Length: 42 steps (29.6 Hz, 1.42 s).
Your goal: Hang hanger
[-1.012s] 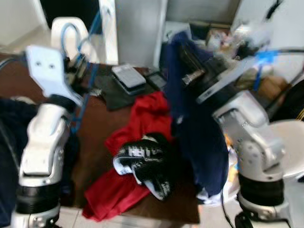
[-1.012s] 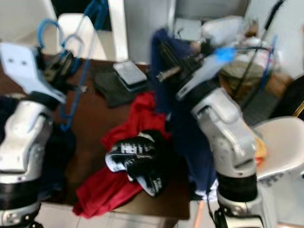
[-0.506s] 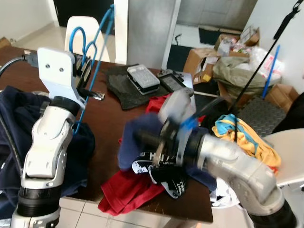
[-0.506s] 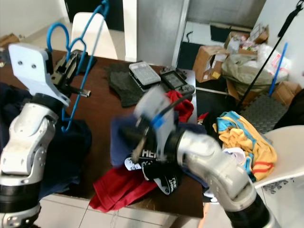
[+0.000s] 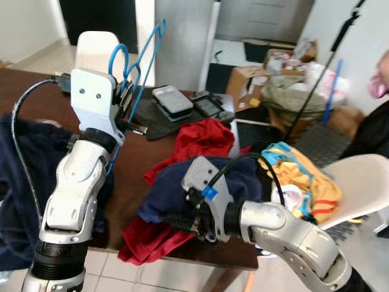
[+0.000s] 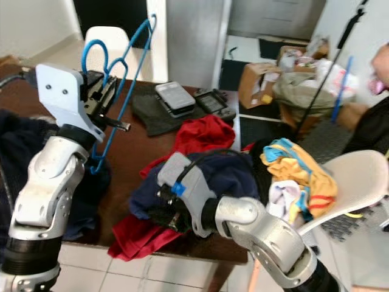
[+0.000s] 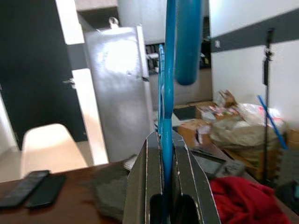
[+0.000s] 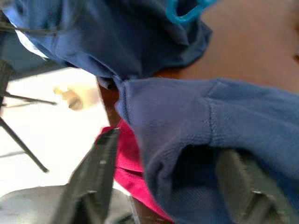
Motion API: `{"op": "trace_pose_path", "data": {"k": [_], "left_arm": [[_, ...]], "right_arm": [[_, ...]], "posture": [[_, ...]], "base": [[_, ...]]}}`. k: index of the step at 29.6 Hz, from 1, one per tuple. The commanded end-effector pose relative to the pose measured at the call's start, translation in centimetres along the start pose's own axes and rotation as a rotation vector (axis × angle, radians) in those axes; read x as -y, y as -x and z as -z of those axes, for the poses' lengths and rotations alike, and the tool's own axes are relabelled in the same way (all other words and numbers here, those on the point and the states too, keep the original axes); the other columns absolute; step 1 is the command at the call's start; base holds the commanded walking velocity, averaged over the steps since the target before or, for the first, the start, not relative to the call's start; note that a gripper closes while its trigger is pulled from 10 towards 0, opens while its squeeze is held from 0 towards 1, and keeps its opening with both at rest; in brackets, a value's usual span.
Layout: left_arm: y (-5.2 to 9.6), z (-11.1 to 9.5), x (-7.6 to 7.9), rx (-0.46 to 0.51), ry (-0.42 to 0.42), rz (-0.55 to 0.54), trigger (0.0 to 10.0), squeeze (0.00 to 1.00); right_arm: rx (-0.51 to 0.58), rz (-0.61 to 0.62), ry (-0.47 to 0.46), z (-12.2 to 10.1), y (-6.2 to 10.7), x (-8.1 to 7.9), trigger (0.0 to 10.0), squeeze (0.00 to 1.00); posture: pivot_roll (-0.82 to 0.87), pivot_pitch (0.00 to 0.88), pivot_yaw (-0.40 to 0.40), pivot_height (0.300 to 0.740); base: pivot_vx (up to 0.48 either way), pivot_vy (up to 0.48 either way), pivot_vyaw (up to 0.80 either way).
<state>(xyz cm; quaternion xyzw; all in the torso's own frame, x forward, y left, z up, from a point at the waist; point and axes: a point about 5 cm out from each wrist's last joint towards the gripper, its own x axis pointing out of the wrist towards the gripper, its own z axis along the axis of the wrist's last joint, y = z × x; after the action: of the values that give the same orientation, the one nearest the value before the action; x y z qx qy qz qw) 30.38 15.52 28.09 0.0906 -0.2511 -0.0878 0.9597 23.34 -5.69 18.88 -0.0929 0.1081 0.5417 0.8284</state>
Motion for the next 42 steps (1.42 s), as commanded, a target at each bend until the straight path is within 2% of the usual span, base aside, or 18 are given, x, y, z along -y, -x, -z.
{"op": "trace_pose_path", "data": {"k": [1, 8, 11, 13, 20, 22, 26, 27, 28, 29, 30, 31, 32, 33, 35, 37, 39, 42], "left_arm": [[0.1, 0.5, 0.4, -0.028, 0.008, -0.002, 10.0, 0.0], [0.3, 1.2, 1.1, -0.071, -0.029, 0.028, 10.0, 0.0], [0.4, 1.4, 1.1, -0.084, -0.032, 0.024, 10.0, 0.0], [0.4, 1.7, 1.1, -0.101, -0.039, 0.016, 10.0, 0.0], [0.4, 1.9, 0.9, -0.121, -0.039, -0.008, 10.0, 0.0], [0.5, 2.1, 1.0, -0.132, -0.026, -0.002, 10.0, 0.0], [0.6, 2.2, 1.0, -0.138, -0.022, 0.002, 10.0, 0.0], [0.7, 2.3, 1.1, -0.148, -0.011, 0.006, 10.0, 0.0], [0.7, 2.3, 1.1, -0.148, -0.011, 0.006, 10.0, 0.0], [0.9, 2.6, 1.2, -0.162, 0.003, 0.01, 10.0, 0.0], [0.9, 2.6, 1.2, -0.162, 0.003, 0.01, 10.0, 0.0], [1.1, 2.9, 1.4, -0.179, 0.019, 0.015, 10.0, 0.0], [1.2, 2.9, 1.4, -0.182, 0.022, 0.016, 10.0, 0.0], [1.2, 2.9, 1.4, -0.182, 0.022, 0.016, 10.0, 0.0], [1.9, 3.5, 2.1, -0.208, 0.035, 0.041, 10.0, 0.0], [2.2, 3.7, 2.4, -0.219, 0.04, 0.055, 10.0, 0.0], [3.5, 4.5, 3.3, -0.256, 0.062, 0.095, 10.0, 0.0], [3.9, 4.7, 3.6, -0.267, 0.069, 0.105, 10.0, 0.0]], "right_arm": [[0.037, -0.026, -0.018, -0.4, 0.3, -0.3, 10.0, 1.0], [0.142, -0.089, -0.072, -1.3, 1.6, -0.6, 10.0, 1.0], [0.148, -0.107, -0.073, -1.3, 2.1, -0.7, 10.0, 1.0], [0.157, -0.147, -0.074, -1.3, 3.2, -0.9, 10.0, 1.0], [0.078, -0.172, -0.075, -0.1, 5.3, -0.7, 10.0, 1.0], [0.116, -0.151, -0.101, -0.2, 6.5, -0.2, 10.0, 1.0], [0.15, -0.142, -0.116, -0.4, 7.0, 0.0, 10.0, 1.0], [0.233, -0.129, -0.139, -1.0, 7.6, 0.3, 10.0, 0.63], [0.233, -0.129, -0.139, -1.0, 7.6, 0.3, 10.0, 0.63], [0.355, -0.076, -0.18, -1.7, 8.2, 1.2, 10.0, 0.0], [0.355, -0.076, -0.18, -1.7, 8.2, 1.2, 10.0, 0.0], [0.549, 0.04, -0.262, -2.3, 9.0, 2.8, 10.0, 0.0], [0.597, 0.085, -0.292, -2.3, 9.1, 3.4, 10.0, 0.0], [0.597, 0.085, -0.292, -2.3, 9.1, 3.4, 10.0, 0.0], [0.648, 0.214, -0.396, -1.2, 8.9, 4.6, 10.0, 0.0], [0.655, 0.257, -0.436, -0.6, 8.7, 4.8, 10.0, 0.0], [0.684, 0.37, -0.507, 0.5, 8.4, 4.9, 10.0, 0.0], [0.694, 0.401, -0.524, 0.7, 8.4, 4.9, 10.0, 0.0]], "posture": [[0.05, 0.094, -0.057, 0.74], [0.05, 0.101, -0.059, 0.74], [0.05, 0.099, -0.058, 0.74], [0.05, 0.104, -0.057, 0.74], [0.05, 0.1, -0.058, 0.74], [0.04, 0.105, -0.057, 0.74], [0.04, 0.105, -0.057, 0.74], [0.04, 0.105, -0.054, 0.74], [0.04, 0.105, -0.054, 0.74], [0.04, 0.104, -0.053, 0.74], [0.04, 0.104, -0.053, 0.74], [0.04, 0.105, -0.058, 0.74], [0.04, 0.105, -0.058, 0.74], [0.04, 0.105, -0.058, 0.74], [0.05, 0.097, -0.066, 0.74], [0.05, 0.099, -0.066, 0.74], [0.05, 0.104, -0.065, 0.74], [0.05, 0.104, -0.065, 0.74]], "base": [[0.0, 0.0, 0.0], [0.0, 0.0, 0.0], [0.0, 0.0, 0.0], [0.0, 0.0, 0.0], [0.0, 0.0, 0.0], [0.0, 0.0, 0.0], [0.0, 0.0, 0.0], [0.0, 0.0, 0.0], [0.0, 0.0, 0.0], [0.0, 0.0, 0.0], [0.0, 0.0, 0.0], [0.0, 0.0, 0.0], [0.0, 0.0, 0.0], [0.0, 0.0, 0.0], [0.0, 0.0, 0.0], [0.0, 0.0, 0.0], [0.0, 0.0, 0.0], [0.0, 0.0, 0.0]]}}
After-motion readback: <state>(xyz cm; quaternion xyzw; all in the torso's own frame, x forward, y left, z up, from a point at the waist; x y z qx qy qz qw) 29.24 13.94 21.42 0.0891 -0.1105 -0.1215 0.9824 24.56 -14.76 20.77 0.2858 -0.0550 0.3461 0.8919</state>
